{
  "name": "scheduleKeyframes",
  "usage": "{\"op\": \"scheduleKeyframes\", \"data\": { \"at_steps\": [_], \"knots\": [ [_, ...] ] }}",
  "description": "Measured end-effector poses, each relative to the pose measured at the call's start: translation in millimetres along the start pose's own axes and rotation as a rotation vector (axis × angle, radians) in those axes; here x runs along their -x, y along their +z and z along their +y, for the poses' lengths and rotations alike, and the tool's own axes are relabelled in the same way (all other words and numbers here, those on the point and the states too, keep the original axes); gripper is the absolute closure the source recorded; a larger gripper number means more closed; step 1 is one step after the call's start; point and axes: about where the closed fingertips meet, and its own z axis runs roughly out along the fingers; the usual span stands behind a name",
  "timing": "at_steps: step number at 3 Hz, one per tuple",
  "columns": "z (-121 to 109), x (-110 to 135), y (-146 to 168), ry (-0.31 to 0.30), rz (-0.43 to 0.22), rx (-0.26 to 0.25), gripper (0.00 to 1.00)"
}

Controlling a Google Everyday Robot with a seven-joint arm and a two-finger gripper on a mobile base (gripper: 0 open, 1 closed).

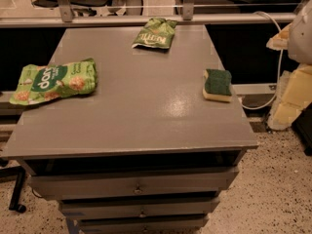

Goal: Pick sponge

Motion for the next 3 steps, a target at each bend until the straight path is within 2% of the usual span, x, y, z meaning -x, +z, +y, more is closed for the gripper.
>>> {"op": "scheduleKeyframes", "data": {
  "at_steps": [1, 2, 3],
  "knots": [
    [-1, 2, 1, 0.005, -0.008, -0.006, 0.0],
    [-7, 0, 23, 0.066, -0.034, -0.008, 0.0],
    [-27, -8, 64, 0.206, -0.068, -0.021, 0.0]
  ]
}}
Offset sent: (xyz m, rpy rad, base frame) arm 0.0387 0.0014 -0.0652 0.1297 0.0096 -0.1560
